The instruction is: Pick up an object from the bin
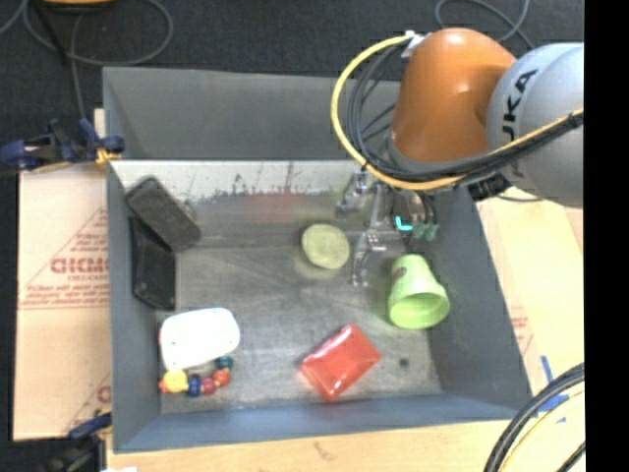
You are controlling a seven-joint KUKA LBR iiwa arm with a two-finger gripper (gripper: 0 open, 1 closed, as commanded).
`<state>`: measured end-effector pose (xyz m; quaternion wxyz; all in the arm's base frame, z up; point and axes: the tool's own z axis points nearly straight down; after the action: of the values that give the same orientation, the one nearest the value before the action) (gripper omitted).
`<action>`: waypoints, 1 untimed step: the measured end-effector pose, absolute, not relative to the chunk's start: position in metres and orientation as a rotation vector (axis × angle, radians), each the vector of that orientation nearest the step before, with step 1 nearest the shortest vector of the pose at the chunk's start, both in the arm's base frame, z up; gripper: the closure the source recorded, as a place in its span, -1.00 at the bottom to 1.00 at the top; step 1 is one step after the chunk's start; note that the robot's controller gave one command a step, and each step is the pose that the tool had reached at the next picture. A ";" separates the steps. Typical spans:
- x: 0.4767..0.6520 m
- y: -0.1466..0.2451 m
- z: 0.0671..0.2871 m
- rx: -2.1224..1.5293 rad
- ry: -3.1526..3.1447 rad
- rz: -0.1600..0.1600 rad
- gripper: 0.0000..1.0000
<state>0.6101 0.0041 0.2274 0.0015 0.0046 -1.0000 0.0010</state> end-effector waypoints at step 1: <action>0.612 0.004 0.232 0.014 -3.146 0.003 -1.00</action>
Offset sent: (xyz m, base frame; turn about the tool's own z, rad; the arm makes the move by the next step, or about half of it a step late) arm 0.0054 -0.0247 -0.1574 0.4190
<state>0.6115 0.0042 0.2319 -0.0025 0.0046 -1.0000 0.0009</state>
